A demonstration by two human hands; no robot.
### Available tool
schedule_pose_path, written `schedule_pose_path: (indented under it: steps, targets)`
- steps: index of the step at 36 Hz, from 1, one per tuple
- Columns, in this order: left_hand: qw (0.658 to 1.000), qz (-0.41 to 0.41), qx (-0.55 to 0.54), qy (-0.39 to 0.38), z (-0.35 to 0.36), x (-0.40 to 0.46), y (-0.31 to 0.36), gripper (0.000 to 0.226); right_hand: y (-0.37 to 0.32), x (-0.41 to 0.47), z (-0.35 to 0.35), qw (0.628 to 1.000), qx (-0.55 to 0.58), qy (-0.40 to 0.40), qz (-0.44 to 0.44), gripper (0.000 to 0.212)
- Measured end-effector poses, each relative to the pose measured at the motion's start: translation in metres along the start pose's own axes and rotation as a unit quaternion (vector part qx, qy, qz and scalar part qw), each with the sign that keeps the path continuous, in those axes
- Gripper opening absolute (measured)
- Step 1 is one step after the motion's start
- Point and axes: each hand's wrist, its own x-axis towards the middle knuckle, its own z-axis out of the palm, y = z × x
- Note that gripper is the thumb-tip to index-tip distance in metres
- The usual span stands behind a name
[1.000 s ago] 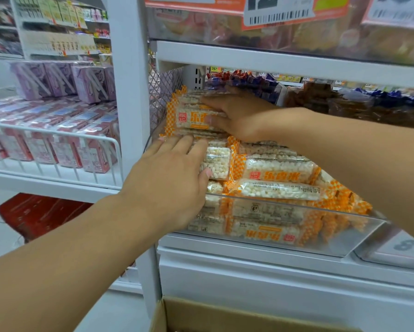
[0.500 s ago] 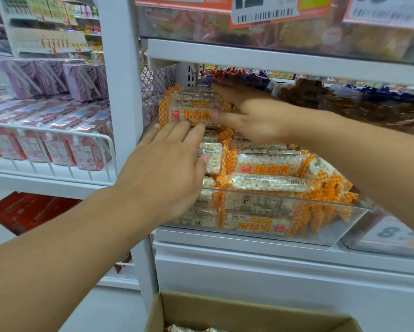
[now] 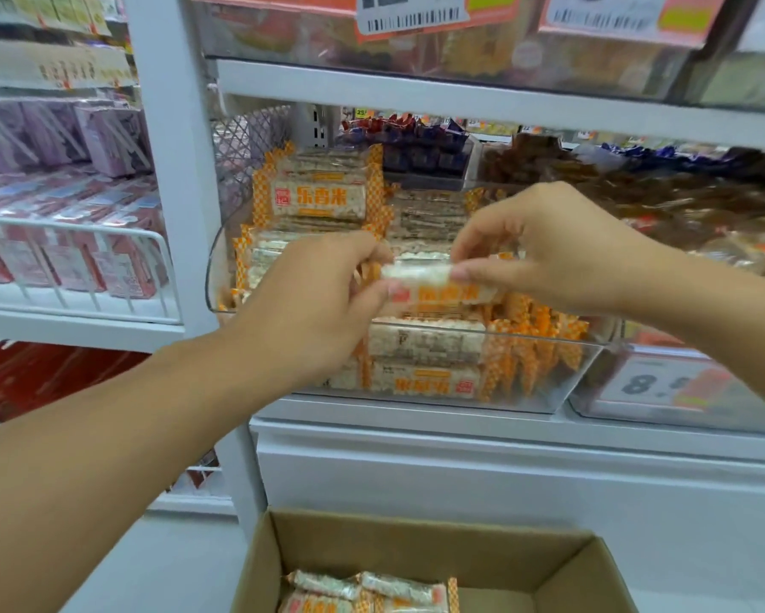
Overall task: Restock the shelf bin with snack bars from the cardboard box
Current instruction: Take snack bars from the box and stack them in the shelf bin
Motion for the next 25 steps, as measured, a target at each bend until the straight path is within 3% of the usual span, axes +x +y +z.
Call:
schedule_pose_path:
  steps: [5,9,15,21,23,25]
  targets:
    - [0.997,-0.053,-0.034,0.037,0.007,0.006,0.001,0.015,0.003,0.001,0.006,1.000,-0.011,0.012,0.014,0.013]
    - [0.997,-0.009,0.067,0.035,0.008,0.009,0.010,0.018,0.006,-0.004,0.013,0.999,-0.030,0.023,0.009,0.016]
    - [0.996,0.022,0.066,0.049,0.000,0.002,0.015,0.038,0.001,-0.015,0.004,0.995,-0.047,0.084,-0.017,0.028]
    - [0.992,0.084,0.053,0.077,-0.010,-0.024,0.008,0.024,-0.031,-0.052,0.014,0.984,-0.046,0.150,-0.089,0.018]
    - [0.992,0.095,0.037,0.068,-0.011,-0.038,0.010,0.014,-0.050,-0.076,0.041,0.988,0.000,0.107,-0.115,0.022]
    - [0.997,0.074,0.032,-0.023,0.000,-0.059,0.011,0.009,-0.067,-0.102,0.077,0.996,0.047,-0.012,-0.076,0.025]
